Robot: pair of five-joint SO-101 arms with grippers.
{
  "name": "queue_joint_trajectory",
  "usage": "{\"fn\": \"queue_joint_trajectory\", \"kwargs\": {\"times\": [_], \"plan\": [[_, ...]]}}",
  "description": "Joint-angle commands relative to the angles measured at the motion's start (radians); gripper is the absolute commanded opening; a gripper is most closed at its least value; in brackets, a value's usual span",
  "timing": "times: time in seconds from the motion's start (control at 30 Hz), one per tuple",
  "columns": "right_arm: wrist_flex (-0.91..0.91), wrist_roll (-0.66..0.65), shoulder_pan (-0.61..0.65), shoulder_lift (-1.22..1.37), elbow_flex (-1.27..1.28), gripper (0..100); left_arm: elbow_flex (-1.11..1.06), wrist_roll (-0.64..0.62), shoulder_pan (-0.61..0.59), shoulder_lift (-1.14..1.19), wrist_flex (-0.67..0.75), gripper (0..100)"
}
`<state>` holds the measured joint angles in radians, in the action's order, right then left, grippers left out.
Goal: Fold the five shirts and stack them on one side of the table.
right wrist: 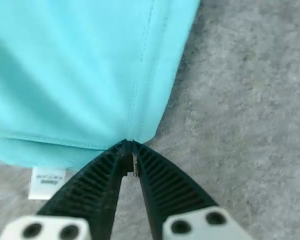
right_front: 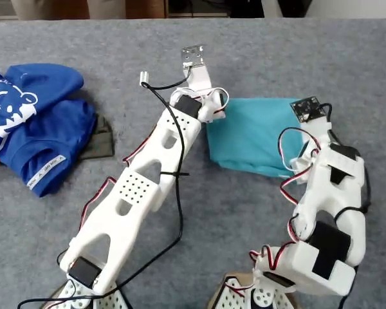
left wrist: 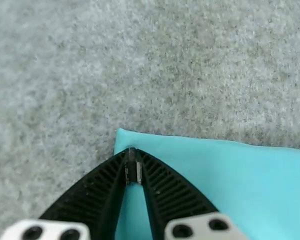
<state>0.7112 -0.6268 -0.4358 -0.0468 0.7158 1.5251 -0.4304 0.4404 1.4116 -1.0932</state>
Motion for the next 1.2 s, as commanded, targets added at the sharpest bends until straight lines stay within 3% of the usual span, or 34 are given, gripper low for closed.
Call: {"fn": "queue_joint_trajectory", "kwargs": {"times": [0.0,0.33,0.5,0.67,0.73,0.9,1.17], "plan": [[0.002,-0.009,-0.016,-0.061,-0.018,0.2,0.003,-0.009,-0.020,-0.013,0.008,2],[0.311,0.057,-0.045,-0.443,-0.150,0.2,0.146,0.066,-0.014,-0.197,-0.192,2],[0.476,0.054,-0.041,-0.679,-0.105,0.2,0.146,0.262,0.003,-0.352,-0.402,2],[0.459,0.060,-0.044,-0.892,0.053,0.5,0.144,0.466,0.026,-0.519,-0.647,2],[0.468,0.075,-0.044,-0.957,0.116,4.8,0.126,0.522,0.017,-0.575,-0.669,2],[0.459,0.402,-0.027,-0.978,0.182,18.8,0.000,0.535,-0.026,-0.696,-0.669,2],[0.379,0.704,0.151,-0.742,0.160,20.7,-0.532,0.542,-0.064,-0.989,-0.669,2]]}}
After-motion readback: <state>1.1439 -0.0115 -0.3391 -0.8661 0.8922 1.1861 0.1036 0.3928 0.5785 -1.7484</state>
